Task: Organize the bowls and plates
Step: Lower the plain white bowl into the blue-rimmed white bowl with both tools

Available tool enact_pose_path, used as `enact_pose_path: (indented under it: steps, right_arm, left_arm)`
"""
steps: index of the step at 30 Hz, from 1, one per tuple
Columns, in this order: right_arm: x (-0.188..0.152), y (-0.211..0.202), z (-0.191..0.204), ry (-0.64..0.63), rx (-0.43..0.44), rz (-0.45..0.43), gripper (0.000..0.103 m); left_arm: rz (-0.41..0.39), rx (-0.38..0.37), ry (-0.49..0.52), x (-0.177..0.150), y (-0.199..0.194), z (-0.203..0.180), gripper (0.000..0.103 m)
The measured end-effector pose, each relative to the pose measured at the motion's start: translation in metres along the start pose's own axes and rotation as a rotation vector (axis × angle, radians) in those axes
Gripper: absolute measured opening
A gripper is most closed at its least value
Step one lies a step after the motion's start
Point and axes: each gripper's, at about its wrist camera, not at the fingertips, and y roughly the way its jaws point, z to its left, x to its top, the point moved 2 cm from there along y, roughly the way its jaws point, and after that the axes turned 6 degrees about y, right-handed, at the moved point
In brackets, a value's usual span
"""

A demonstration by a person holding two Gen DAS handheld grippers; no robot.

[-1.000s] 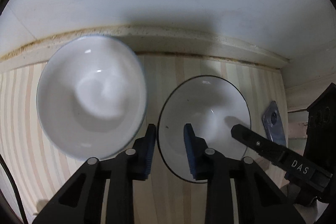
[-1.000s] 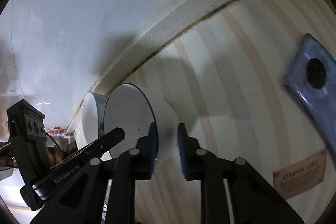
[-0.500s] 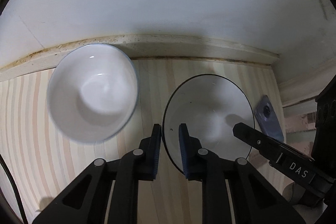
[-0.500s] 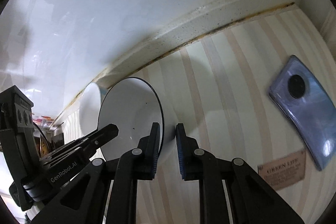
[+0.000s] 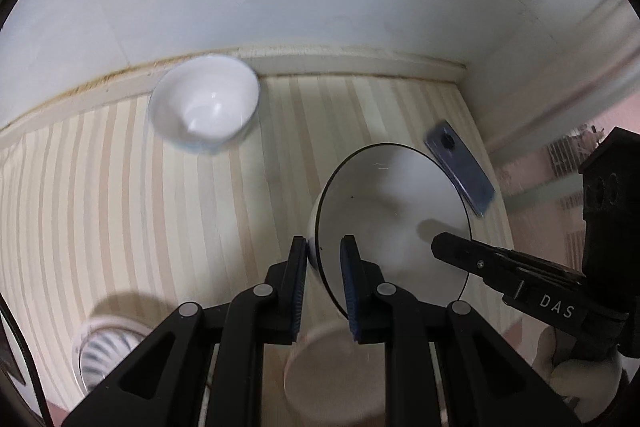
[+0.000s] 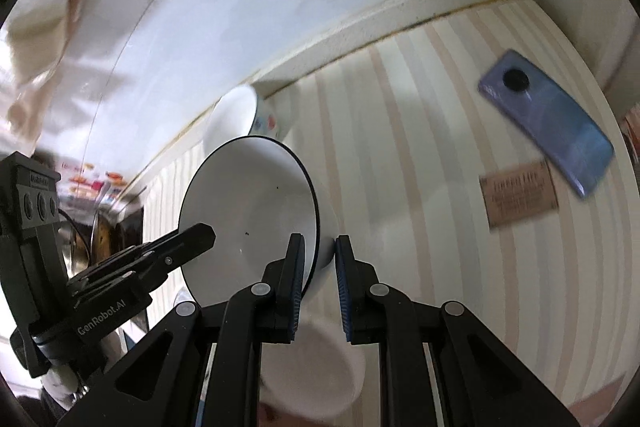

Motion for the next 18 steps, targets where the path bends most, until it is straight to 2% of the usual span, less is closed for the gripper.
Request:
enact_pose_path:
  steps: [9,18]
  right_arm:
    - [-0.075,-0.012,-0.006,0.011,-0.022,0.070,0.017]
    - [-0.111,0.005,-0.020,0.023,-0.062,0.117,0.017]
  left_arm:
    - [0.074,-0.023,0.020,-0.061,-0.005,-0.007,0.015]
    - [0.155,0.006,0.062,-0.090,0.018,-0.007,0.015]
